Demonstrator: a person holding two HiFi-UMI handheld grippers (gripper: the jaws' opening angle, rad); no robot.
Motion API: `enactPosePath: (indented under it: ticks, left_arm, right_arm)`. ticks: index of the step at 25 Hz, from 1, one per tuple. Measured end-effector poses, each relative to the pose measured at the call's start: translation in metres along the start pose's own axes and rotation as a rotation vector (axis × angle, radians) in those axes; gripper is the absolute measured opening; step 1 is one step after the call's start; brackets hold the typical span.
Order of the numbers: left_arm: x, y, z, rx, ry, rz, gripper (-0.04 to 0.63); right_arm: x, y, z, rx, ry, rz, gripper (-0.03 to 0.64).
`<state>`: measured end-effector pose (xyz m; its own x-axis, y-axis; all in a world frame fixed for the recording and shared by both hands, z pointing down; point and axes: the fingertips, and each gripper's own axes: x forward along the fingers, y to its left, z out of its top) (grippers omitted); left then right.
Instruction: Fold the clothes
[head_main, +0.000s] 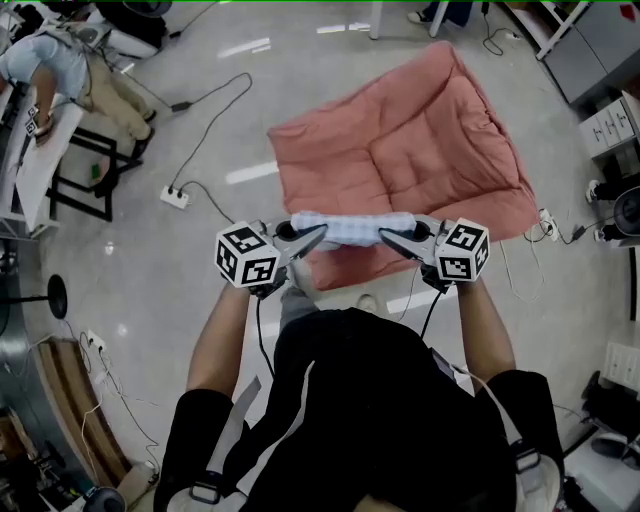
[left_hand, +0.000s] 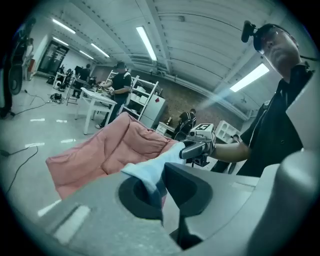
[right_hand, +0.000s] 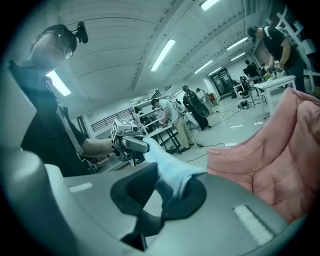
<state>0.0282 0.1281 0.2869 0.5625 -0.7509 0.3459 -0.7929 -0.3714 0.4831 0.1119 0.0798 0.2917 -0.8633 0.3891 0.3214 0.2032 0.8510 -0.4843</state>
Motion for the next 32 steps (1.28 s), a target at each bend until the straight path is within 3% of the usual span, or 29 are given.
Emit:
enactPosePath:
  ticks: [8,14,22,26,32]
  left_arm:
    - [-0.004,0.071,0.040,0.114,0.130,-0.192,0.017]
    - [0.007,0.091,0.064,0.185,0.228,-0.379,0.018]
    - [0.058,0.073,0.083,0.266,0.318,-0.498,0.020]
    - [0.092,0.075,0.093,0.287,0.358,-0.552,0.018]
    - [0.156,0.100,0.119,0.329,0.426,-0.709,0.019]
  right_arm:
    - [0.042,-0.039,0.034,0.072,-0.098,-0.240,0.031]
    - [0.044,-0.047,0.047,0.138,-0.210,-0.444,0.031]
    - [0.001,-0.052,0.043,0.157,-0.289,-0.537,0.031]
    - [-0.019,-0.071,0.042,0.193,-0.322,-0.610,0.031]
    - [-0.048,-0.131,0.050,0.255,-0.385,-0.766,0.031]
